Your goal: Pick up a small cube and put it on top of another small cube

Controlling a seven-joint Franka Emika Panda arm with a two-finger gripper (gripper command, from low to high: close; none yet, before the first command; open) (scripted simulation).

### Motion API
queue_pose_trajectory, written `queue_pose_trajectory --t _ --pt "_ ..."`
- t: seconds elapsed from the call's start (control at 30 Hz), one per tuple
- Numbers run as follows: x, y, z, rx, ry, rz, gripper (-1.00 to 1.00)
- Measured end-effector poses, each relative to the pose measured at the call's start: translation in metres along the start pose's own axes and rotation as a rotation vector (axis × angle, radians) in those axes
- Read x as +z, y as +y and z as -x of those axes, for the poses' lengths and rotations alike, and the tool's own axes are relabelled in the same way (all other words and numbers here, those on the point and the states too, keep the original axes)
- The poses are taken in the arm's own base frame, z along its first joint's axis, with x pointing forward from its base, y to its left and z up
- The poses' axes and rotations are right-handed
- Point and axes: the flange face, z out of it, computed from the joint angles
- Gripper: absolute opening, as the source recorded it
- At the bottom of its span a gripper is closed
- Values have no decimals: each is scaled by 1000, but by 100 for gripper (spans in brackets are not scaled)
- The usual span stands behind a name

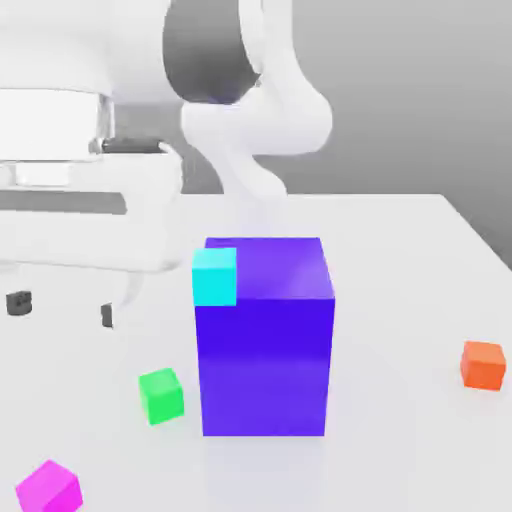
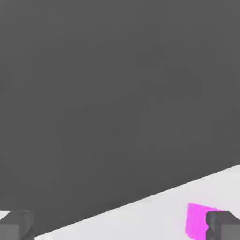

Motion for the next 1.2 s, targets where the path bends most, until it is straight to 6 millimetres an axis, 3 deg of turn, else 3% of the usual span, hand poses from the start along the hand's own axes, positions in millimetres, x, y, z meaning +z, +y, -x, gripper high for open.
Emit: queue_pose_trajectory --t 0.3,0.43,0.47,0.67,0.73,0.83,1.2 --pt "148 78 -30 131 -69 201 0" --pt "206 95 -27 141 -73 217 0" --pt "214 98 -26 141 -73 217 -100" --pt "218 99 -26 142 -74 217 -100" --pt "203 95 -28 141 -73 218 -100" --pt "164 87 -31 143 -74 217 -100" --pt "96 125 52 550 -101 188 -100"
